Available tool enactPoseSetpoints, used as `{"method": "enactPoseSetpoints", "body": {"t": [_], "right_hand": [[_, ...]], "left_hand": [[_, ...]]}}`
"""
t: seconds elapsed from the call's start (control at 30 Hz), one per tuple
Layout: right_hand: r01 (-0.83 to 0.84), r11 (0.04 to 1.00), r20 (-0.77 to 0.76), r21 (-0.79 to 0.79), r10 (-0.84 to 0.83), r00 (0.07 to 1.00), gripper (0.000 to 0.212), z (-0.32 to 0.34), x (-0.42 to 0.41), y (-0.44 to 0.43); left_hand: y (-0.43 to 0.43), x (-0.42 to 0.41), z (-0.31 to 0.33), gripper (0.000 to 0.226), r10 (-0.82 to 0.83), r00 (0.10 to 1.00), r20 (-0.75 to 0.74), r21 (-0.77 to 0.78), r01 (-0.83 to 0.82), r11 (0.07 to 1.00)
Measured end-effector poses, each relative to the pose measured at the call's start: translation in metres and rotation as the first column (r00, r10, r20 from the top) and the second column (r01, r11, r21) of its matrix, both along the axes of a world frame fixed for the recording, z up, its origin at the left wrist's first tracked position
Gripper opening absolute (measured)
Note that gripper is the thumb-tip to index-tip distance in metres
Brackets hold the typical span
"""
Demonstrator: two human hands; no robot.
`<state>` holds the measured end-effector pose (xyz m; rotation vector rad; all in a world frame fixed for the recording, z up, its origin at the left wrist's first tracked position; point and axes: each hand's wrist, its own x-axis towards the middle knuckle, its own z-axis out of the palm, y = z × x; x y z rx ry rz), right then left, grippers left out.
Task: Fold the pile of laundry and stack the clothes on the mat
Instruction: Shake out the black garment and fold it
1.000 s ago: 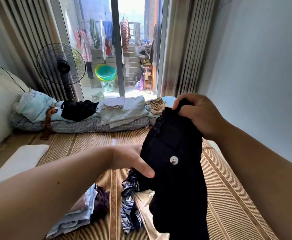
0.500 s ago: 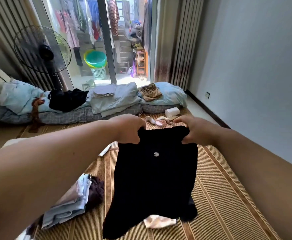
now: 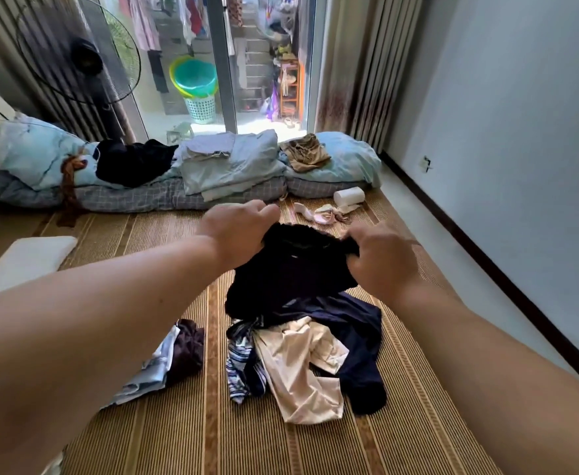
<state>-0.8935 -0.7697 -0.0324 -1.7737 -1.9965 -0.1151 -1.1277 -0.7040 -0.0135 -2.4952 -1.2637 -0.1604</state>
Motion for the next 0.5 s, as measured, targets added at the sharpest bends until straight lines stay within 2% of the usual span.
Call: {"method": "enactPoseSetpoints", "body": {"t": [0.1,0.2,0.37,0.5], "right_hand": [[-0.012,0.974,-0.020,-0.225,0.007,1.000,0.021,-0.036,0.004,-0.025],[-0.007,0.894,-0.006,-0.448,0.005,1.000,0.025,-0.088,0.008,-0.058],[-0.016,0.662,-0.073,-0.750,-0.060,0.996,0.020,-0.189,0.010,-0.110],[-0.081,0.459,-0.156,-0.885,-0.128,0.979,0.018,-0.266,0.002,-0.149]], "left_hand": [[-0.025,-0.003,-0.047,0.019,-0.087,0.996,-0.021,-0.148,0.083,0.986],[-0.055,-0.002,-0.104,0.018,-0.137,0.990,-0.041,-0.316,0.117,0.942],[-0.099,0.008,-0.208,0.021,-0.126,0.985,-0.119,-0.570,0.036,0.821],[-0.139,0.007,-0.287,0.029,-0.074,0.973,-0.217,-0.752,-0.118,0.649]]}}
